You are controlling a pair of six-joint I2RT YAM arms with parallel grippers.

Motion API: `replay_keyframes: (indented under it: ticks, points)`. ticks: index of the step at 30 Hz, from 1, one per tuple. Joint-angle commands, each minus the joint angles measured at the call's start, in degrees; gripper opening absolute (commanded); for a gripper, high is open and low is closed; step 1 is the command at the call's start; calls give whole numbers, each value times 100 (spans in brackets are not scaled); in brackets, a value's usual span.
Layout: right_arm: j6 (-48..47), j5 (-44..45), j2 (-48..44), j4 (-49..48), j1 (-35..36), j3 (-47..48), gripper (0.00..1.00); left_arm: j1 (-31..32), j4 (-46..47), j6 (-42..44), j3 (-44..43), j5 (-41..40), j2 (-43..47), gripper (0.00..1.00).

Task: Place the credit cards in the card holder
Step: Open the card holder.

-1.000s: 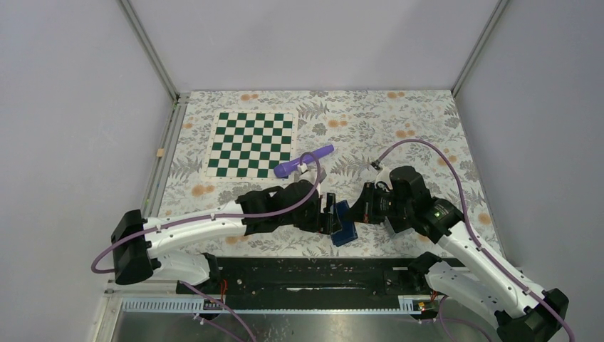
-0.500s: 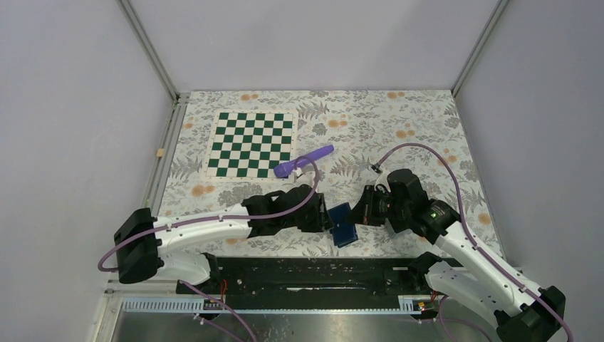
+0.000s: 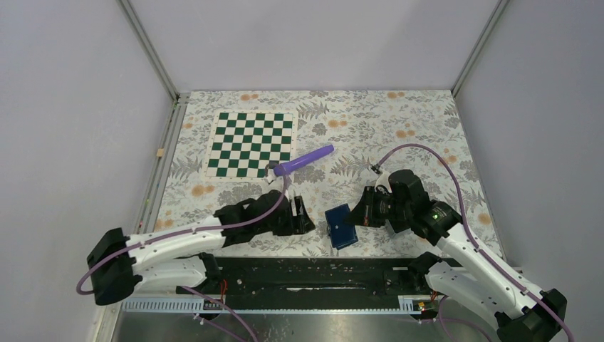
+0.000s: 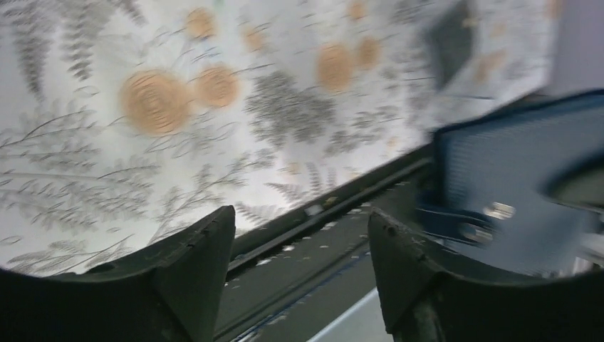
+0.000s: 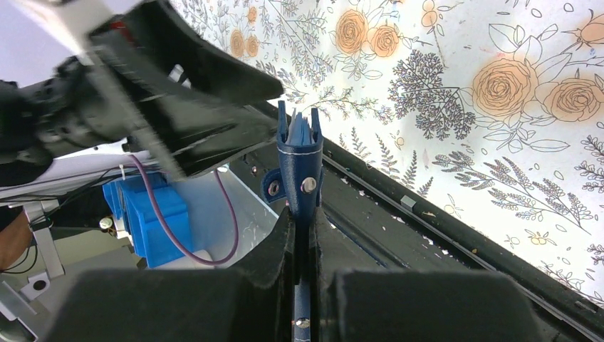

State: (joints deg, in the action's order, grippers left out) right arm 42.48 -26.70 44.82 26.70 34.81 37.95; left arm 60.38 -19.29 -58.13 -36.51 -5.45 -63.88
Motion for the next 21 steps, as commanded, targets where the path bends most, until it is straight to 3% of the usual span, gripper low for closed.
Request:
replay_keyframes:
  ticks: [1, 12, 16, 21]
  points:
    - [-11, -134, -59, -72, -3, 83, 0, -43, 947, 58, 51, 470, 705, 71]
    - [5, -125, -42, -71, 0, 11, 0, -9, 1051, 74, -860, 1348, -99, 72]
    - [22, -109, -69, -76, -7, -16, 0, -9, 850, 143, -994, 1365, -291, 64]
    - [23, -90, -33, -73, -4, 15, 0, 32, 745, 114, -946, 1483, -488, 47]
